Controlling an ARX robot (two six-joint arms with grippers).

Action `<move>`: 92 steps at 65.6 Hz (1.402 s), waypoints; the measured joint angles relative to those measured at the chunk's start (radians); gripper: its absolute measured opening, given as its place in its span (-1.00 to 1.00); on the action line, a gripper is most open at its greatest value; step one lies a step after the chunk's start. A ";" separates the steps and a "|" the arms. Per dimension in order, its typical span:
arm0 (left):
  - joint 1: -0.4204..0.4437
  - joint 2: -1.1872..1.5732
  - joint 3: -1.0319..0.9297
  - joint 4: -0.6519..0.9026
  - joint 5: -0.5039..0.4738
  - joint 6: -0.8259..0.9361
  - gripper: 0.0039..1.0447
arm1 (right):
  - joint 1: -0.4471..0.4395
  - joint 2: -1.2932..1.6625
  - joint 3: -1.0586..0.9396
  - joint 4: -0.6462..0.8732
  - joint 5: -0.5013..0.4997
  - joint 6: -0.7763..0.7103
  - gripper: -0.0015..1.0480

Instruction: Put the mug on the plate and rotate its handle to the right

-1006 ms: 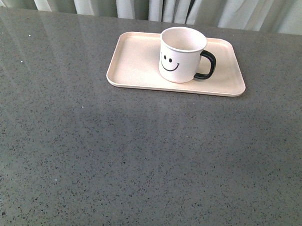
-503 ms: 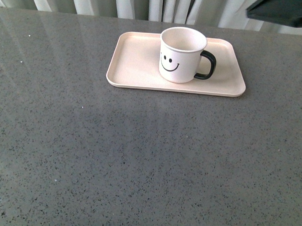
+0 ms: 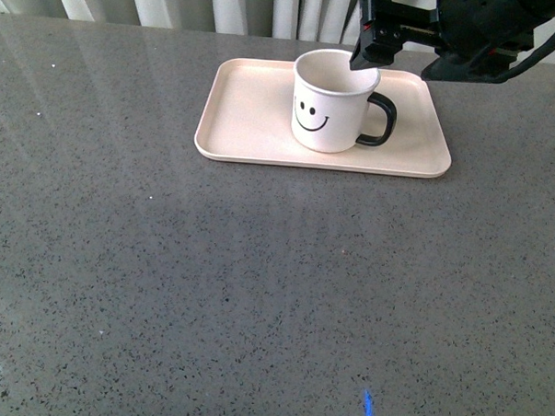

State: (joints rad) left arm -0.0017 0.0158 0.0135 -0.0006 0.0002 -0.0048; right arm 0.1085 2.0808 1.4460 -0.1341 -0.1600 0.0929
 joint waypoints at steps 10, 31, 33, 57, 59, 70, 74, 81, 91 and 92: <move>0.000 0.000 0.000 0.000 0.000 0.000 0.83 | 0.010 0.061 0.077 -0.038 0.015 0.024 0.82; 0.000 0.000 0.000 0.000 0.000 0.000 0.83 | 0.033 0.135 0.171 -0.070 0.041 0.043 0.82; 0.000 0.000 0.000 0.000 0.000 0.000 0.83 | 0.035 0.141 0.174 -0.070 0.042 0.043 0.82; 0.000 0.000 0.000 0.000 0.000 0.000 0.83 | 0.045 0.184 0.215 -0.092 0.060 0.053 0.14; 0.000 0.000 0.000 0.000 0.000 0.000 0.83 | 0.045 0.185 0.218 -0.093 0.063 0.054 0.07; 0.000 0.000 0.000 0.000 0.000 0.000 0.83 | 0.045 0.194 0.257 -0.117 0.077 0.055 -0.60; 0.000 0.000 0.000 0.000 0.000 0.000 0.83 | 0.043 0.195 0.267 -0.126 0.077 0.055 -0.77; 0.000 0.000 0.000 0.000 0.000 0.000 0.83 | 0.035 0.195 0.289 -0.147 0.063 0.045 -0.97; 0.000 0.000 0.000 0.000 0.000 0.000 0.83 | 0.014 0.191 0.320 -0.182 0.038 -0.016 -0.97; 0.000 0.000 0.000 0.000 0.000 0.000 0.83 | 0.011 0.190 0.326 -0.190 0.034 -0.031 -0.97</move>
State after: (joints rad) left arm -0.0017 0.0158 0.0135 -0.0006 0.0002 -0.0048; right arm 0.1196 2.2707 1.7718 -0.3241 -0.1265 0.0616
